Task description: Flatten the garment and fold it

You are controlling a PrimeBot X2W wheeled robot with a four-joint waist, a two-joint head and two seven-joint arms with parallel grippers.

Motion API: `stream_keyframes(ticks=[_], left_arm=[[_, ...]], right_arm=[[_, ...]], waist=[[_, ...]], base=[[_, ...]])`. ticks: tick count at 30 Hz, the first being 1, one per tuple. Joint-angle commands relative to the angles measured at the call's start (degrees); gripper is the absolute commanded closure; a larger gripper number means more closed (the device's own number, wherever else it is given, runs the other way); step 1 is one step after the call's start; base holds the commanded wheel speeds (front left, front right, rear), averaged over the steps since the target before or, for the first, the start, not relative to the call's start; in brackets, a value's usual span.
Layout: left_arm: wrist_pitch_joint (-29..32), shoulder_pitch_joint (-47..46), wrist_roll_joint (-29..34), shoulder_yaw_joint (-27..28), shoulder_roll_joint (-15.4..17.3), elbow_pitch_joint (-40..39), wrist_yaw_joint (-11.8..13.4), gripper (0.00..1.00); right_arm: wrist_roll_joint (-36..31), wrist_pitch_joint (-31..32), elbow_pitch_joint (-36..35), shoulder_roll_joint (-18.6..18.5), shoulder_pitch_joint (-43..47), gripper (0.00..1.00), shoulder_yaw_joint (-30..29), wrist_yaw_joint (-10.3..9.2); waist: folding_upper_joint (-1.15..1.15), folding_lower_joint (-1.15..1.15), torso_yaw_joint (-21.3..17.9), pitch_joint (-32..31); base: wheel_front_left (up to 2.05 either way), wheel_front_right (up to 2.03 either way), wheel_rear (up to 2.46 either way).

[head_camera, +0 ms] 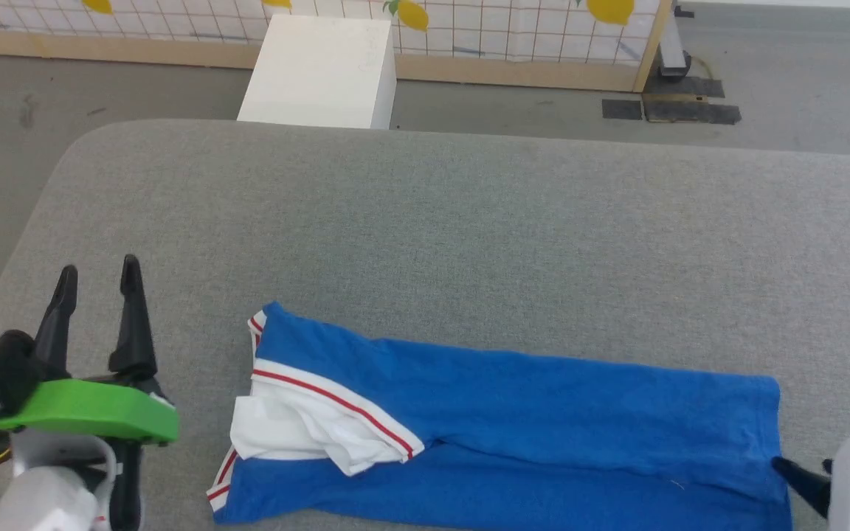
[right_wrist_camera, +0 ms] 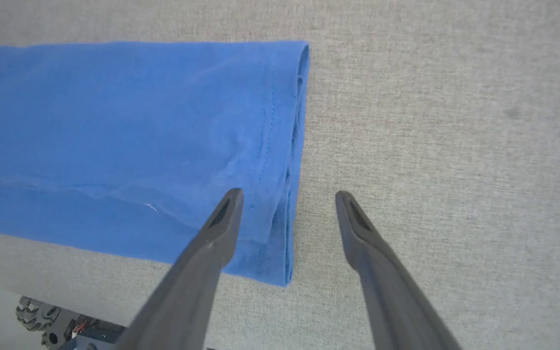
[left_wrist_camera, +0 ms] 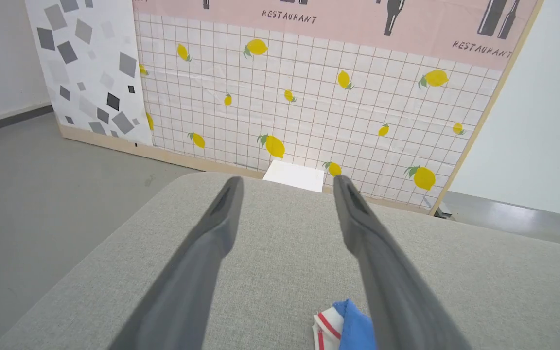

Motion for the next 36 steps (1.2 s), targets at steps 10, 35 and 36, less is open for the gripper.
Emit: stream_keyframes(ticks=[10, 35, 36], left_arm=[[-6.86, -3.73, 7.38, -0.82, -5.04, 4.76, -4.30, 0.00], [-6.95, -2.25, 12.08, 3.36, -11.30, 6.87, -9.53, 0.00], [-6.95, -2.24, 12.15, 3.36, -11.36, 6.99, -9.59, 0.00]], right_arm=[[3.28, -4.28, 10.20, -4.78, -3.52, 0.00, 11.84, -0.08], [0.05, -8.23, 23.74, -11.37, -7.87, 1.00, 2.11, -0.08], [-1.76, -8.41, 24.67, -11.51, -8.07, 1.00, 0.28, -0.08]], waist=[[0.00, 0.00, 1.48, 3.02], [0.00, 0.00, 0.81, 2.89], [0.00, 0.00, 0.78, 2.88]], base=[[0.00, 0.00, 0.00], [0.00, 0.00, 0.00], [0.00, 0.00, 0.00]])
